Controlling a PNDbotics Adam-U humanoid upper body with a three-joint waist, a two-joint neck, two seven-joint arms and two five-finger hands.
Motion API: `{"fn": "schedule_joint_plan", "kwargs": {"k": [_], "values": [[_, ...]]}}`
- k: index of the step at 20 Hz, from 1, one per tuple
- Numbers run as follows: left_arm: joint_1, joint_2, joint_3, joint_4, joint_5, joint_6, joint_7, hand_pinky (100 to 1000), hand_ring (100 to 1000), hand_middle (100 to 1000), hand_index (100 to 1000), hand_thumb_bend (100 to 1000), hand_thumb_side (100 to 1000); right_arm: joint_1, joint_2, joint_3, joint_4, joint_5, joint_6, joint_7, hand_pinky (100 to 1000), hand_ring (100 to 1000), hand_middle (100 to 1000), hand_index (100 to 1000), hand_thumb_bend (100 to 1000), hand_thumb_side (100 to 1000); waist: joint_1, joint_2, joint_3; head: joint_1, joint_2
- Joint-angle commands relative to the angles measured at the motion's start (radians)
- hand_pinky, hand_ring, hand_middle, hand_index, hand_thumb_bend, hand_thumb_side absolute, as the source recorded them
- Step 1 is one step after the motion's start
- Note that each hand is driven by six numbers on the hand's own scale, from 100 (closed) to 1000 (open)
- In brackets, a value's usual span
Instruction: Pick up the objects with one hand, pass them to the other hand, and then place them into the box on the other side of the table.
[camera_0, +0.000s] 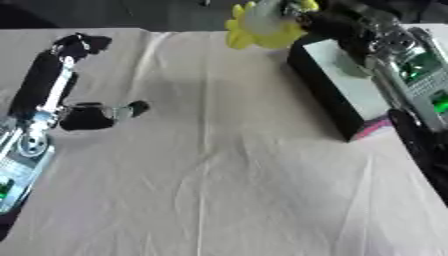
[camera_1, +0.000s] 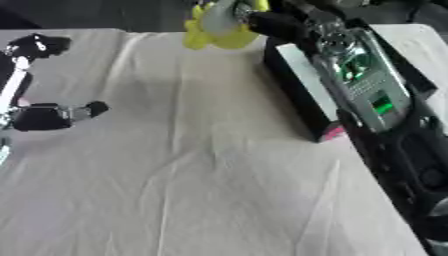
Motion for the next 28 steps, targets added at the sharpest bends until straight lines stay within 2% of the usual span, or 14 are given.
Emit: {"fn": "schedule_joint_plan", "kwargs": {"k": [1,12,20,24,26,28], "values": [[0.000,0.050,0.029,-0.025,0.010,0.005,0.018,764,729,695,833,762,475,0.013,-0.084,-0.051,-0.013,-0.016,-0.008,-0.044,953,813,605,598,100,507,0.006,-0.033,0.000,-0.008,-0.009],[0.025,0.096,0.065,-0.039,0.042,0.023,0.049,756,719,681,817,738,477,0.129,-0.223,-0.141,0.060,-0.013,-0.033,-0.136,946,809,604,599,100,470,0.010,-0.030,0.001,-0.038,-0.016],[0.034,0.103,0.080,-0.037,0.056,0.032,0.064,752,714,675,814,708,478,0.182,-0.258,-0.167,0.136,0.040,-0.049,-0.157,938,766,628,639,100,447,0.013,-0.026,0.004,-0.052,-0.022],[0.037,0.105,0.086,-0.037,0.063,0.038,0.073,752,714,676,813,699,482,0.192,-0.261,-0.164,0.178,0.087,-0.061,-0.132,944,794,713,724,100,466,0.016,-0.025,0.007,-0.055,-0.024],[0.038,0.105,0.089,-0.037,0.066,0.040,0.076,752,713,676,813,700,485,0.191,-0.259,-0.160,0.191,0.112,-0.076,-0.100,952,823,775,793,100,511,0.017,-0.025,0.007,-0.055,-0.025],[0.038,0.104,0.090,-0.037,0.068,0.041,0.078,752,714,676,813,704,487,0.188,-0.259,-0.154,0.198,0.144,-0.095,-0.063,968,880,860,892,100,599,0.017,-0.025,0.008,-0.056,-0.025]]}}
